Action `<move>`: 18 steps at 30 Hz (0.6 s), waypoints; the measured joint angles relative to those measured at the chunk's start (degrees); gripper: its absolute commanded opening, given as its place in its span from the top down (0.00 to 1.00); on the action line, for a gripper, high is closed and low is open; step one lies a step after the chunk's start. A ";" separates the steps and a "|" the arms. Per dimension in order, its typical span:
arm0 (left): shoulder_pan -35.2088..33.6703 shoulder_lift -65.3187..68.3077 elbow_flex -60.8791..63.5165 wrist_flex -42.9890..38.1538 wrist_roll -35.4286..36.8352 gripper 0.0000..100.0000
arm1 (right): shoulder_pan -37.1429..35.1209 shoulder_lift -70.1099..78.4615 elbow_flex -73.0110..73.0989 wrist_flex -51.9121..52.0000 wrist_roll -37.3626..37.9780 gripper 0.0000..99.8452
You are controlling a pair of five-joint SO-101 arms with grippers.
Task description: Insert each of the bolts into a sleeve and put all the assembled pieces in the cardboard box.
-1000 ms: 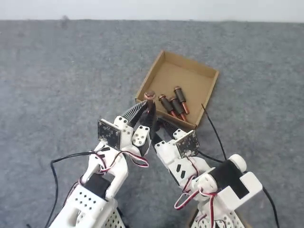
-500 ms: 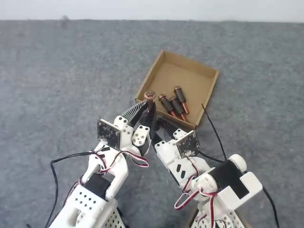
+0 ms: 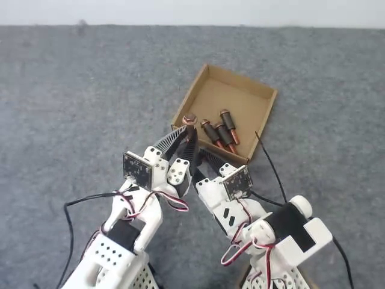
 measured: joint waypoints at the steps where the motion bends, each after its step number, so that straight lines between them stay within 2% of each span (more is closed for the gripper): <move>1: 0.00 2.02 -0.97 0.00 0.00 0.99 | 0.00 0.00 0.00 0.00 0.00 0.99; 9: 0.18 23.82 -10.46 -0.53 0.00 0.99 | 0.00 0.00 0.00 0.00 0.00 0.99; 18: 0.18 24.35 -11.08 -0.70 0.00 0.99 | 0.09 0.00 0.00 0.00 0.00 0.99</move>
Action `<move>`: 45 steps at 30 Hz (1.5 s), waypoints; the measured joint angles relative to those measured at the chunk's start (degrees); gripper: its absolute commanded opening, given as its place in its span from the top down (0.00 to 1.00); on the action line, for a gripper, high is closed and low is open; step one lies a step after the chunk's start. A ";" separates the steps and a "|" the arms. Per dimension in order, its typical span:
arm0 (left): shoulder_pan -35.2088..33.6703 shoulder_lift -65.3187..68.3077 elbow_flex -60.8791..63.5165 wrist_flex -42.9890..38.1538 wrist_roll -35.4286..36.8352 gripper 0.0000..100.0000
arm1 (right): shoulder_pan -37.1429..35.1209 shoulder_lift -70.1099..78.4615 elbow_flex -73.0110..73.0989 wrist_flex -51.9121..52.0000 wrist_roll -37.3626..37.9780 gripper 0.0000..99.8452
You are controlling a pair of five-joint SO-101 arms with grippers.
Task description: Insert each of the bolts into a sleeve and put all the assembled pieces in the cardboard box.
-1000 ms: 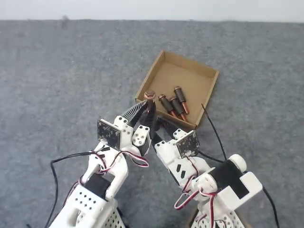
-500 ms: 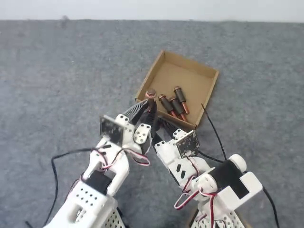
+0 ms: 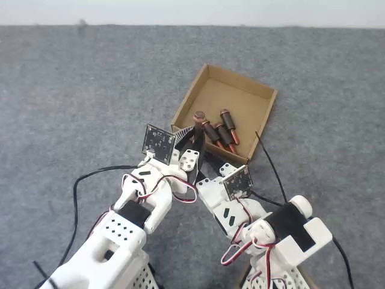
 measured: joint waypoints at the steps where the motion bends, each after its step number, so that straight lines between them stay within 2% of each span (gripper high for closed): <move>1: 0.00 0.00 0.00 0.00 0.00 0.99 | 0.00 0.00 0.00 0.00 0.00 0.99; 15: -0.09 -0.88 3.52 -0.79 -3.25 0.99 | 0.44 0.18 0.18 0.09 0.00 0.99; 38: -0.18 -1.05 4.40 -1.41 -3.60 0.99 | 2.11 0.26 0.26 -1.14 0.00 0.99; 45: -1.49 -1.05 5.63 -5.89 -3.60 0.99 | 3.08 0.26 0.18 -1.93 0.00 0.99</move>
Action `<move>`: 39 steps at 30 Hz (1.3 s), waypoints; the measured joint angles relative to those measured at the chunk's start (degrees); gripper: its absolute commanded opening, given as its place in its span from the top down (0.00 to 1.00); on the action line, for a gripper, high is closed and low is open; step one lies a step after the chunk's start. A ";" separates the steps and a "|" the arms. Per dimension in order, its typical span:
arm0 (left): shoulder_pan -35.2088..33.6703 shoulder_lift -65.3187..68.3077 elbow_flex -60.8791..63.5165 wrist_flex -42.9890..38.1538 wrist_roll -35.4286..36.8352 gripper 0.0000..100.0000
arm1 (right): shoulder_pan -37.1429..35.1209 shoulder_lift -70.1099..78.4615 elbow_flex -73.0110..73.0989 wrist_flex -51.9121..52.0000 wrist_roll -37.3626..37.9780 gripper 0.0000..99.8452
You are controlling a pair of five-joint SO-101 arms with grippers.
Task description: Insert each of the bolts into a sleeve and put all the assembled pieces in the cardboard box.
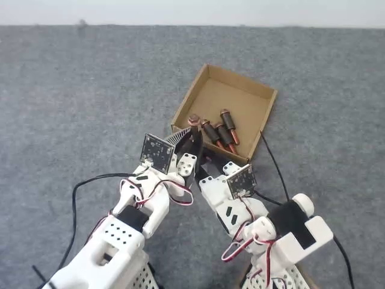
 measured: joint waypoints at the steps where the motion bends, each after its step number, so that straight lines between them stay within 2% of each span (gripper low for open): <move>1: 0.00 0.00 0.18 -0.09 0.00 0.99 | 0.09 0.00 0.00 -0.18 0.00 0.99; 26: 0.88 0.00 0.88 -0.18 0.00 0.99 | 1.41 0.00 0.00 -0.26 0.00 0.99; 39: 0.88 -0.18 0.70 -0.88 0.00 0.99 | 2.20 1.32 0.09 -6.86 0.00 0.99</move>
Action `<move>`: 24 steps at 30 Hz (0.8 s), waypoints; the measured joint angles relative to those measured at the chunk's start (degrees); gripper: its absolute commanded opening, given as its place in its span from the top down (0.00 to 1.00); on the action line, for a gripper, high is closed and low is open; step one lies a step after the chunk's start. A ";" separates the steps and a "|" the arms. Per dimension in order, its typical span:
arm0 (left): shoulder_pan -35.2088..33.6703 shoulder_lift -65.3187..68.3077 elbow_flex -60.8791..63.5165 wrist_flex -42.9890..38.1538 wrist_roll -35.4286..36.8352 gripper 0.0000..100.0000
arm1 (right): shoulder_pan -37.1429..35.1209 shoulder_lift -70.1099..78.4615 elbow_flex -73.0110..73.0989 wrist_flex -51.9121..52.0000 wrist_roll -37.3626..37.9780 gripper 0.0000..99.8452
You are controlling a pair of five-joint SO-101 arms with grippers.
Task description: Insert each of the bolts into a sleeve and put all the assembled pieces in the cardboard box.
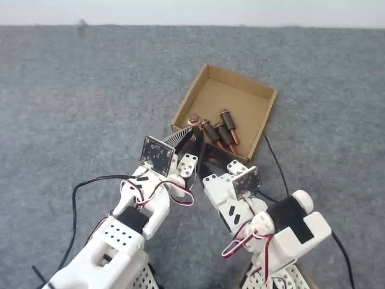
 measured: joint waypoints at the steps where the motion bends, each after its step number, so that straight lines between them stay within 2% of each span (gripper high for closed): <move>1: 0.00 -0.09 0.00 0.00 0.00 0.99 | 0.26 0.09 0.00 -0.62 0.00 0.99; 7: 0.18 0.26 0.26 0.09 0.00 0.99 | 0.88 -0.09 -0.26 -4.04 0.00 0.99; 18: 0.18 0.18 0.35 -0.09 0.00 0.98 | 0.88 -0.09 -0.18 -4.22 0.00 0.99; 20: 0.18 0.26 0.35 -0.62 0.00 0.95 | 0.88 -0.09 -0.18 -4.22 0.00 0.99; 24: -0.26 0.26 0.97 -1.32 0.00 0.81 | 1.05 -0.09 -0.18 -4.22 0.00 0.99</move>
